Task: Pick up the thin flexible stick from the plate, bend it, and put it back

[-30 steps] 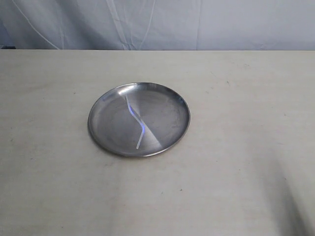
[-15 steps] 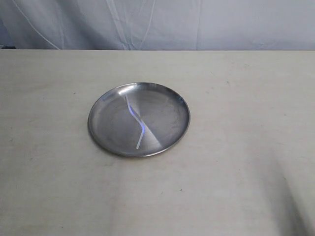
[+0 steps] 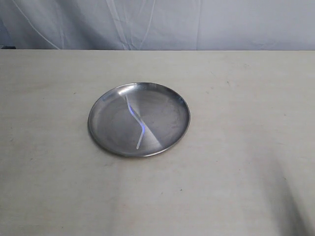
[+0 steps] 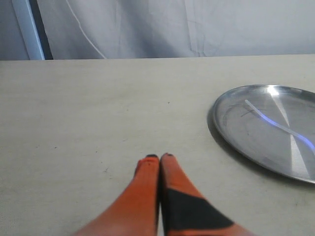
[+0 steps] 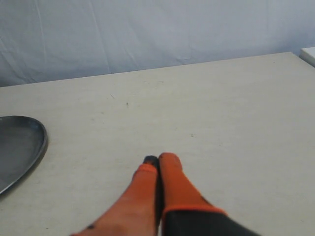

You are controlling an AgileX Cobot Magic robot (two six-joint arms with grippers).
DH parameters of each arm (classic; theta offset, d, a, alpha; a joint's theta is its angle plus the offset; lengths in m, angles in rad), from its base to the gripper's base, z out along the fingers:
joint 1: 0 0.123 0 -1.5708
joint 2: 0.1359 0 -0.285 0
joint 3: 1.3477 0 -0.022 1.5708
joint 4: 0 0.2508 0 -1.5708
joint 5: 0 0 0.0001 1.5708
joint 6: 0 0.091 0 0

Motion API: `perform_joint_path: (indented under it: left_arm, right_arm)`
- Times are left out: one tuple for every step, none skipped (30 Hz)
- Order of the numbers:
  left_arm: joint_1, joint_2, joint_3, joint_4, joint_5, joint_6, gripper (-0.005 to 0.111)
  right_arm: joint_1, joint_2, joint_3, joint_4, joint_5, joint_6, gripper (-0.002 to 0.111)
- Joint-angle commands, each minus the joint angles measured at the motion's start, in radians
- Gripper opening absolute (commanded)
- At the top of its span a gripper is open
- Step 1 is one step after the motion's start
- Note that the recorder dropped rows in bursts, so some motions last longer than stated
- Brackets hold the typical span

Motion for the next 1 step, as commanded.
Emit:
perform_joint_path:
  left_arm:
    - [0.000, -0.006, 0.005, 0.002, -0.015, 0.000, 0.000]
  right_arm:
    - [-0.005, -0.007, 0.004, -0.002, -0.011, -0.005, -0.001]
